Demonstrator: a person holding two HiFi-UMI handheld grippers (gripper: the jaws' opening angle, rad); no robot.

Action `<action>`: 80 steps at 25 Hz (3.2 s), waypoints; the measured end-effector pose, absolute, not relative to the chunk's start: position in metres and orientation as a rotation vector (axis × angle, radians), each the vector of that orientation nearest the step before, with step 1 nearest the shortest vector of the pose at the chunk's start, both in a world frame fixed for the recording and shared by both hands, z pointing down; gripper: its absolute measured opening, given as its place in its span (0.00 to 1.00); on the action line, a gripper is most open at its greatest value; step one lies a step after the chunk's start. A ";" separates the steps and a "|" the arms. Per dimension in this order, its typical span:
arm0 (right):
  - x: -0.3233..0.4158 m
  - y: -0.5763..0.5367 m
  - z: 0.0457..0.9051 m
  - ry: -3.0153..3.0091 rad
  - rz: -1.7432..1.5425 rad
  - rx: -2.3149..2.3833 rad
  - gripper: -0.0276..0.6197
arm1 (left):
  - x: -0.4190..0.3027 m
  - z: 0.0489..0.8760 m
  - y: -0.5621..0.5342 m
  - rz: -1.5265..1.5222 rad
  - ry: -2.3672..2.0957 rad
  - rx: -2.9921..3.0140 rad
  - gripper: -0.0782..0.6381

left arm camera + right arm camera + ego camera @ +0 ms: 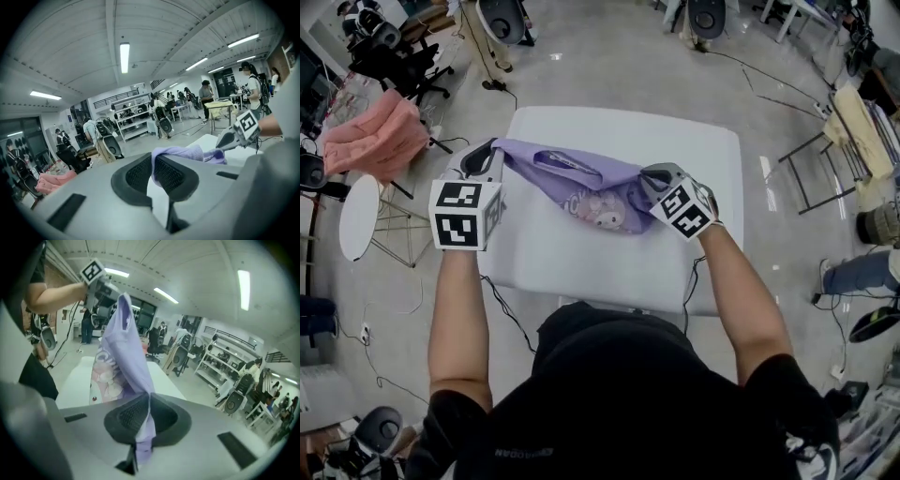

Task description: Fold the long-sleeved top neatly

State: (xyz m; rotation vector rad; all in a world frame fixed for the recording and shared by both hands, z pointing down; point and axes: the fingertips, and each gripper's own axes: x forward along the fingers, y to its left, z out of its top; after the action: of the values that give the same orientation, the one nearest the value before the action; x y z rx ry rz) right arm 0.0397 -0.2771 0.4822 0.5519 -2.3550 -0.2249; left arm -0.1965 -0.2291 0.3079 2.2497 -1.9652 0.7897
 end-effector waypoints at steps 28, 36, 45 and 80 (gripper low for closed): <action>0.153 -0.180 0.098 -2.343 -0.737 1.322 0.06 | -0.180 0.108 -0.186 0.913 -2.026 2.756 0.14; 0.138 -0.108 0.159 -2.275 -0.728 1.359 0.06 | -0.194 0.170 -0.129 0.909 -1.947 2.808 0.14; 0.136 -0.058 0.119 -2.293 -0.756 1.370 0.06 | -0.194 0.117 -0.083 0.805 -1.932 2.894 0.14; 0.145 -0.407 0.446 -2.136 0.008 1.153 0.06 | -0.187 0.448 -0.401 1.160 -1.476 2.313 0.14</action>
State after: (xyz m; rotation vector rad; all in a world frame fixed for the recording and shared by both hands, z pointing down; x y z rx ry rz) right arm 0.1445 -0.4071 0.4460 1.1528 -2.1359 0.0080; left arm -0.1873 -0.4009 0.4481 2.3126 -1.4761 1.1602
